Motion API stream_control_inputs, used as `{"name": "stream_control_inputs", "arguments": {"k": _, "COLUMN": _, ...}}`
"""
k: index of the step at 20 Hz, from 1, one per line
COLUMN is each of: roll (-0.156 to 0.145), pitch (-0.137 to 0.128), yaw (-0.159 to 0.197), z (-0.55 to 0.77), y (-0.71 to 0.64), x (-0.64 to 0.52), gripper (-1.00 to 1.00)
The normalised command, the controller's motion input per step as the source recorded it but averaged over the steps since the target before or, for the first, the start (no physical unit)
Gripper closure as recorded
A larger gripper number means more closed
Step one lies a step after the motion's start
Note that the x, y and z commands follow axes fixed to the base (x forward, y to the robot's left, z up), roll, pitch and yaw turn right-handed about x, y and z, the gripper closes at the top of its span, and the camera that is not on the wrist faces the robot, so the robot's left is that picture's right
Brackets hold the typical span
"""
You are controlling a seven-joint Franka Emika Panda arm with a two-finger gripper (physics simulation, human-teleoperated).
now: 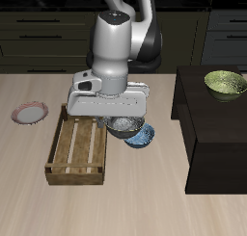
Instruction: Place the black bowl and the blue bowl in the wooden tray
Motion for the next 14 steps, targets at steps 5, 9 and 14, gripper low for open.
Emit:
{"name": "stream_control_inputs", "arguments": {"k": 5, "roll": -0.028, "pitch": 0.003, "yaw": -0.021, "z": -0.01, "y": -0.29, "x": -0.15, "gripper": 1.0}}
{"name": "stream_control_inputs", "arguments": {"k": 9, "roll": -0.034, "pitch": -0.009, "yaw": 0.01, "z": -0.06, "y": -0.29, "x": -0.14, "gripper": 1.0}}
{"name": "stream_control_inputs", "arguments": {"k": 14, "roll": -0.048, "pitch": -0.002, "yaw": -0.022, "z": -0.09, "y": -0.35, "x": -0.06, "gripper": 1.0}}
